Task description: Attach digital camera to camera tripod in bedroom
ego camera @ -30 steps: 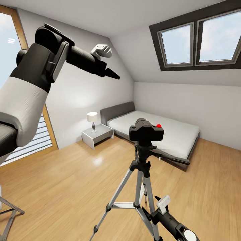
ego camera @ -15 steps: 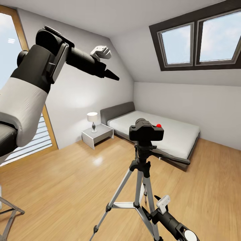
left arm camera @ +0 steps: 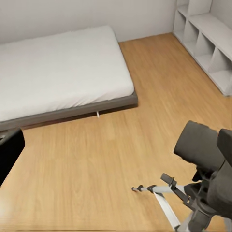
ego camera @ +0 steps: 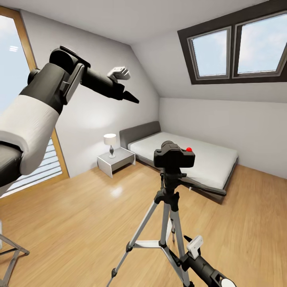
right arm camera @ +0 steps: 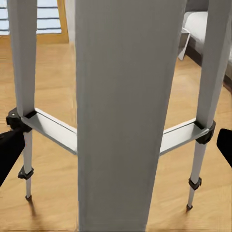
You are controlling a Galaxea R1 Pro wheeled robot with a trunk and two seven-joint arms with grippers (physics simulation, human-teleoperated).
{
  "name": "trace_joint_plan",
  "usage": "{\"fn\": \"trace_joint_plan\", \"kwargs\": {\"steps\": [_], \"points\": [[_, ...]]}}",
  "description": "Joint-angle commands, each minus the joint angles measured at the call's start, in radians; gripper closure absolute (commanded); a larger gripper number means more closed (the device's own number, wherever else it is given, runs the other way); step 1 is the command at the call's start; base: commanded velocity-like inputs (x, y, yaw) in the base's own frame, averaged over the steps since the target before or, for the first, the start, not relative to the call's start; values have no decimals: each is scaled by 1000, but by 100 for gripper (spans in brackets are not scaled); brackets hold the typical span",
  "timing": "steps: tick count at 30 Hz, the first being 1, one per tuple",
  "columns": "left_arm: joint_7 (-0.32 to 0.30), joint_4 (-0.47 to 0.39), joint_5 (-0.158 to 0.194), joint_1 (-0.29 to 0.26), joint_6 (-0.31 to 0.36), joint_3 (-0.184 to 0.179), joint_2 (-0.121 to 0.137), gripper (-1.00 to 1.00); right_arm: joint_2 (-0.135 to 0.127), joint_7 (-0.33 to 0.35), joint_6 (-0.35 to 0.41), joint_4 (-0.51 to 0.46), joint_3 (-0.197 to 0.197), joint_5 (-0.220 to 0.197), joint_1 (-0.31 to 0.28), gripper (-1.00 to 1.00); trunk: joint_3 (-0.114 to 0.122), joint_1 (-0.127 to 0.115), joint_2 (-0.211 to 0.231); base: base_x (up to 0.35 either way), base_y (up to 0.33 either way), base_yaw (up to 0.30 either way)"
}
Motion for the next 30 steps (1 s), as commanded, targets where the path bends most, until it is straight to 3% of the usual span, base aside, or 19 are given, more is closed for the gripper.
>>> {"fn": "trace_joint_plan", "kwargs": {"steps": [1,30], "points": [[-8,7,-6,-1,4,-1,0,-100,-1,1,-6,6,1,6,-1,-100,-1,0,-1,-46,0,0],[-5,212,-6,-1,-108,-1,-3,-100,-6,17,-123,120,1,6,-1,-100,-1,0,-1,-104,0,0]]}}
